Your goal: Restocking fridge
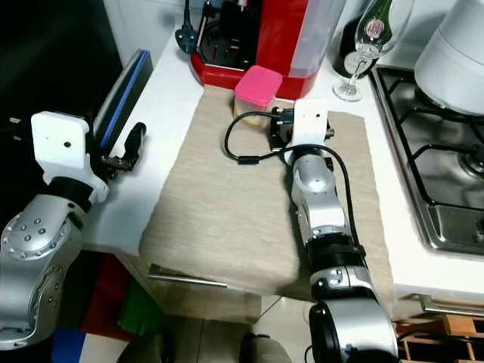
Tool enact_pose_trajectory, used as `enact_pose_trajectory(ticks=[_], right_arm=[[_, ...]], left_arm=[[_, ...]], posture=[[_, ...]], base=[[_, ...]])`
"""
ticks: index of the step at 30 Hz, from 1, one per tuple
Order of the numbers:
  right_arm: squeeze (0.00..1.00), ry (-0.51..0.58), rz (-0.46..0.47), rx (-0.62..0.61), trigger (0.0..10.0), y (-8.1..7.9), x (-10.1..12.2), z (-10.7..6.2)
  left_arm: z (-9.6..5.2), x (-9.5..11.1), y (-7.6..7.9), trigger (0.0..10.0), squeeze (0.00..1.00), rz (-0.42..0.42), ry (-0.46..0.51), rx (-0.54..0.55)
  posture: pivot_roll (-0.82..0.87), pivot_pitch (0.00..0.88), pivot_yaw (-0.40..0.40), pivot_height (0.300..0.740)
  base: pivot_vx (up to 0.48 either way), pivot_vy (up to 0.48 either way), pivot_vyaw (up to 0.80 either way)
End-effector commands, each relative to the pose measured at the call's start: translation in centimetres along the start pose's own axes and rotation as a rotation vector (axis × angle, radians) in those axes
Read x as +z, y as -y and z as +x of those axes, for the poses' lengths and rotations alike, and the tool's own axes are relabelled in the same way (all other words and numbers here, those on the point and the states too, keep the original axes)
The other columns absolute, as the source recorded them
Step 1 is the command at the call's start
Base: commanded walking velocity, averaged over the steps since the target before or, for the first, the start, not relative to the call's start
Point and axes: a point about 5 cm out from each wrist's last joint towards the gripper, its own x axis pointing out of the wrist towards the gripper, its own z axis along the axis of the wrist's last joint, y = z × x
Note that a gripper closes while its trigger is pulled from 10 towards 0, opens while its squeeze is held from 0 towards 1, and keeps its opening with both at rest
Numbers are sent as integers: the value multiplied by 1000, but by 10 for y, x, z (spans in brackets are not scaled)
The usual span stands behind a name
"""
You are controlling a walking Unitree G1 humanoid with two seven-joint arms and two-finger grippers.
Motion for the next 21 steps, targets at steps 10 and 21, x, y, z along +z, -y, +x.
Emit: enact_pose_trajectory(ticks=[10,21], right_arm=[[0,150,-25,-86,10000,21,39,-47],[0,250,-103,-214,10000,47,45,-106]], left_arm=[[9,-1,10,10000,0,-12,21,-46],[54,-14,36,10000,0,-171,-9,-240]], posture=[[39,112,-53,740],[-126,30,25,740]], base=[[0,0,0],[0,0,0]])
